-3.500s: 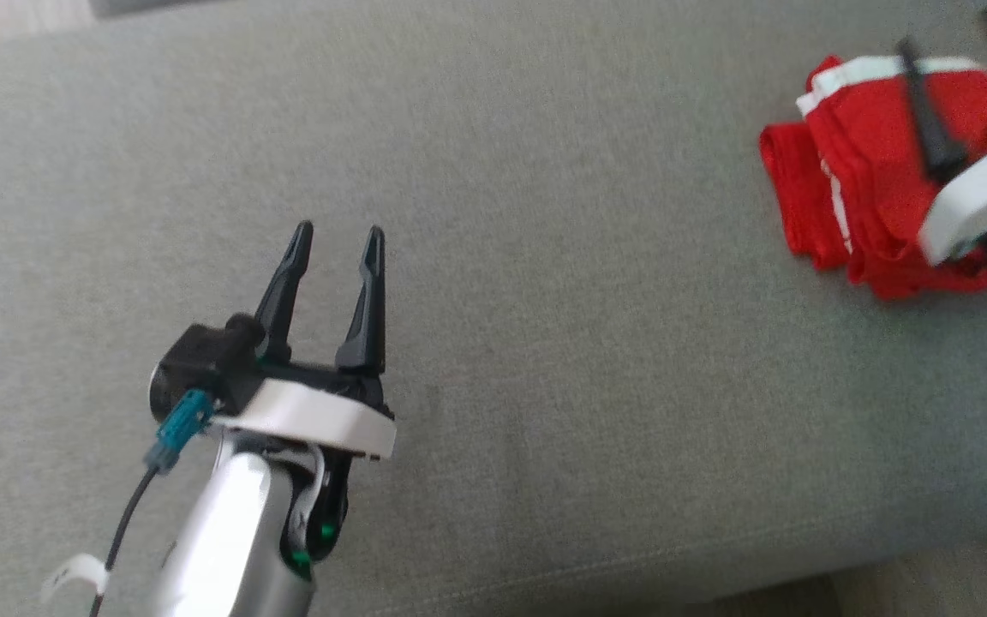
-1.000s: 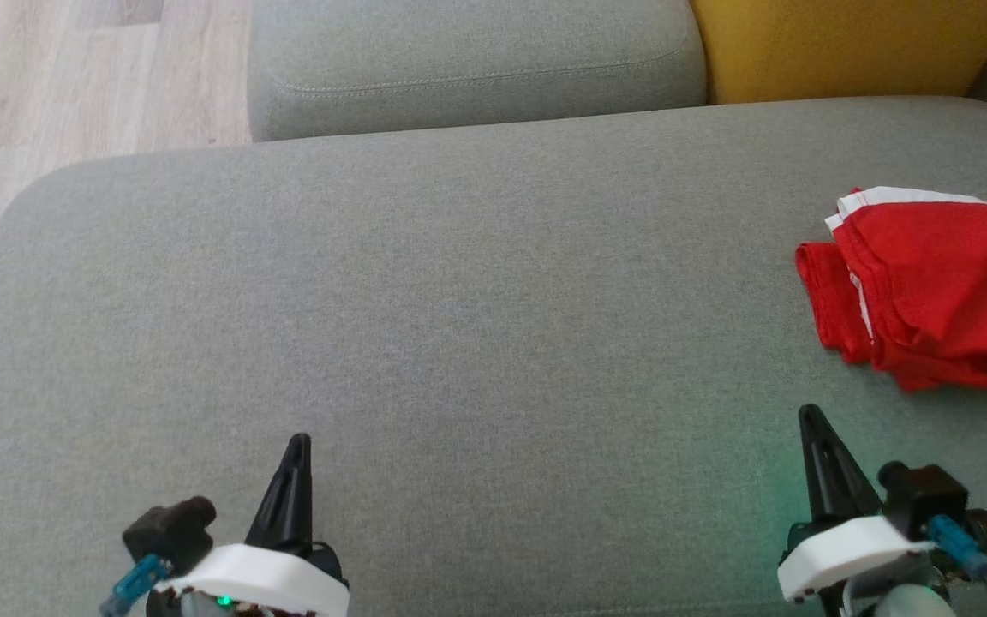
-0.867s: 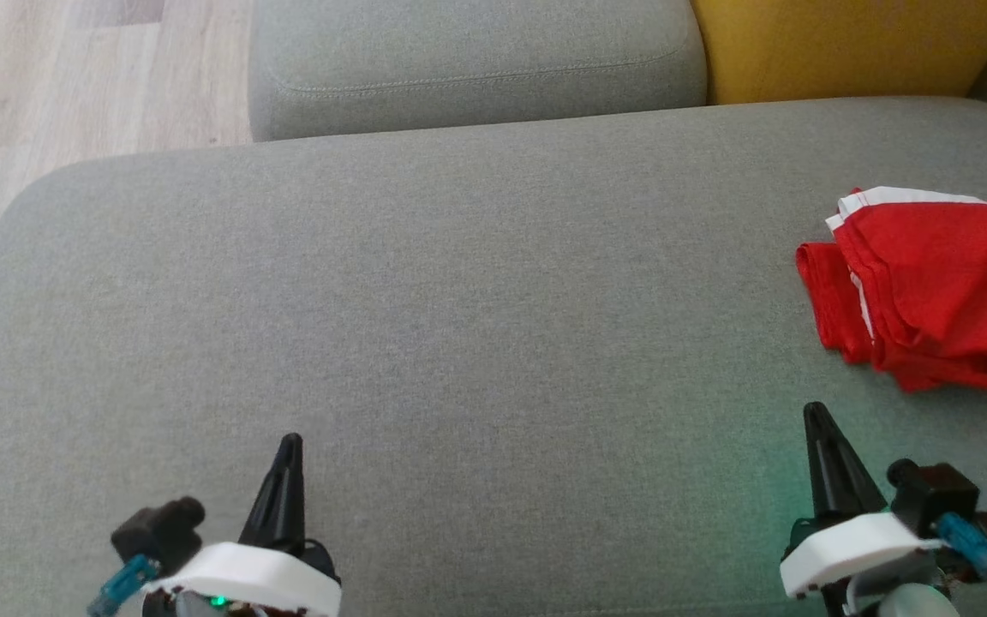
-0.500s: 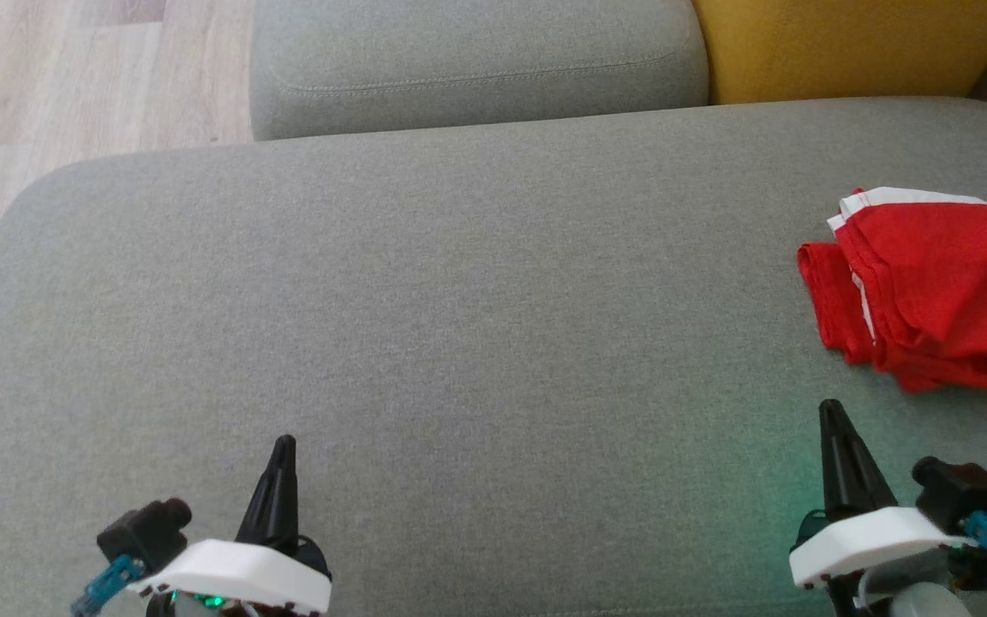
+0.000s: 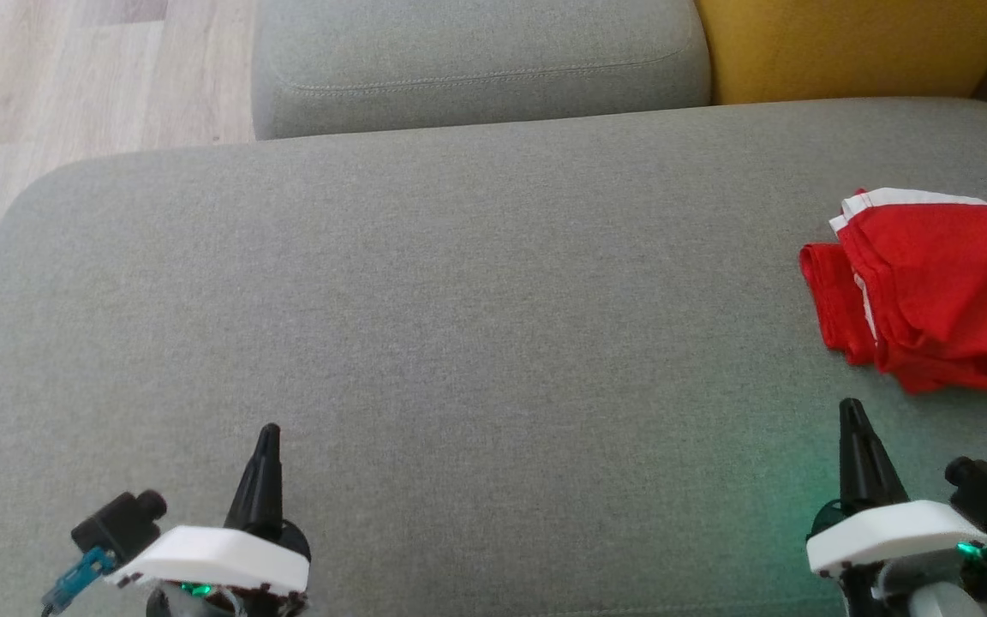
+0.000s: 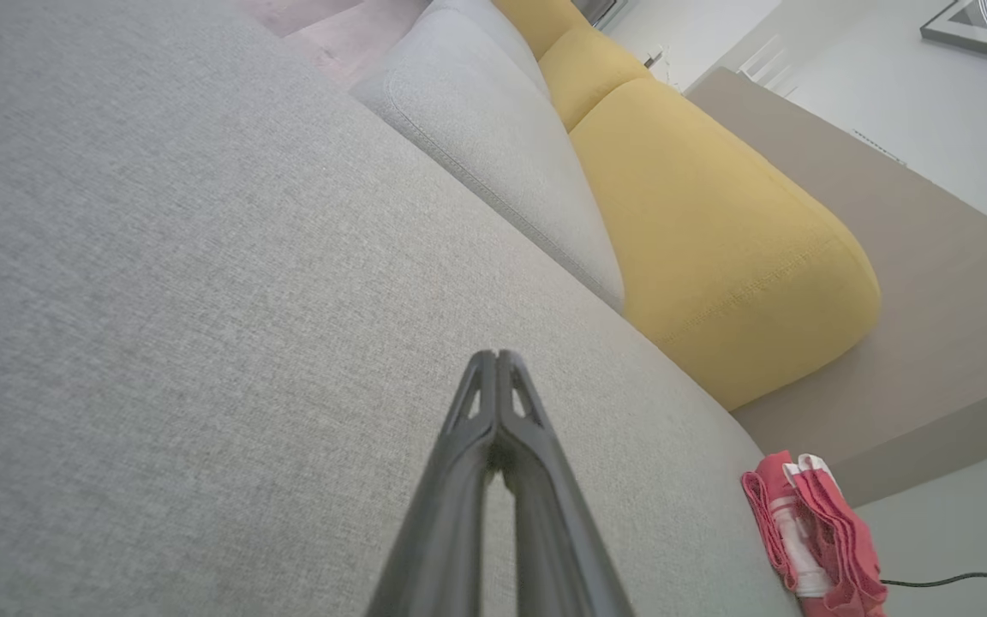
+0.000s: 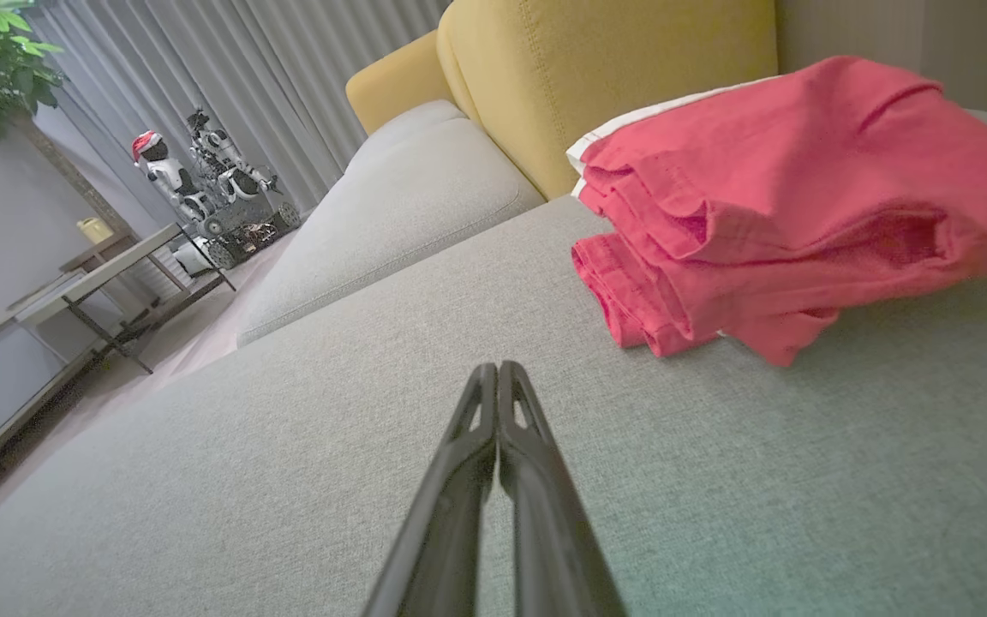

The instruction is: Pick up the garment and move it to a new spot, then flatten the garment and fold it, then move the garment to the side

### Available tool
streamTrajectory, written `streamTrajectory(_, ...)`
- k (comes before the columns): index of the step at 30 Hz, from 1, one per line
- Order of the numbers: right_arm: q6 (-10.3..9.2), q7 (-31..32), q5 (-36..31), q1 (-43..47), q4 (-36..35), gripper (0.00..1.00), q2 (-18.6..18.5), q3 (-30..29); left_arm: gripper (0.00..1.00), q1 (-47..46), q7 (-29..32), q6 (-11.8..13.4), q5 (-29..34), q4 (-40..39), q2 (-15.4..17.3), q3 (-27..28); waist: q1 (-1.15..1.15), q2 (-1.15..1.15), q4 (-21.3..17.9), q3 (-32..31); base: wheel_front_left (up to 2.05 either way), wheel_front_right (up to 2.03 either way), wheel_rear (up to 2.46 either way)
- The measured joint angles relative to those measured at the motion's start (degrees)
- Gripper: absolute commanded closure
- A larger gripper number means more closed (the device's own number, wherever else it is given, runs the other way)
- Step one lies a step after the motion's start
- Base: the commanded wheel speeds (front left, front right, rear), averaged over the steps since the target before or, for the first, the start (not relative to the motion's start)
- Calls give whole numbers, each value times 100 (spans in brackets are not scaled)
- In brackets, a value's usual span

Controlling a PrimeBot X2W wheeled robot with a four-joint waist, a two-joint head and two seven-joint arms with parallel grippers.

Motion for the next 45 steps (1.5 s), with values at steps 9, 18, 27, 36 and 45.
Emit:
streamTrajectory(9, 0, 119, 684, -12, -27, 100, 0, -43, 100, -7, 152, -45, -485, 15, 11, 159, 0, 0, 10, 2, 0, 0, 0)
streamTrajectory(18, 0, 297, 1373, -37, -59, 100, 0, -96, 100, -60, 303, -73, -966, 37, 13, 227, 0, 0, 21, 4, 0, 0, 0)
streamTrajectory(27, 0, 442, 2060, -132, -98, 100, 1, -174, 100, -137, 445, -116, -1441, 76, 18, 366, 0, 0, 31, 6, 0, 0, 0)
streamTrajectory(36, 0, 570, 2744, -133, -116, 100, 1, -215, 100, -220, 566, -160, -1919, 105, 19, 533, 0, 0, 41, 8, 0, 0, 0)
streamTrajectory(45, -1, 724, 3437, -140, -148, 100, 1, -264, 100, -243, 725, -223, -2392, 120, 19, 621, 0, 0, 52, 10, 0, 0, 0)
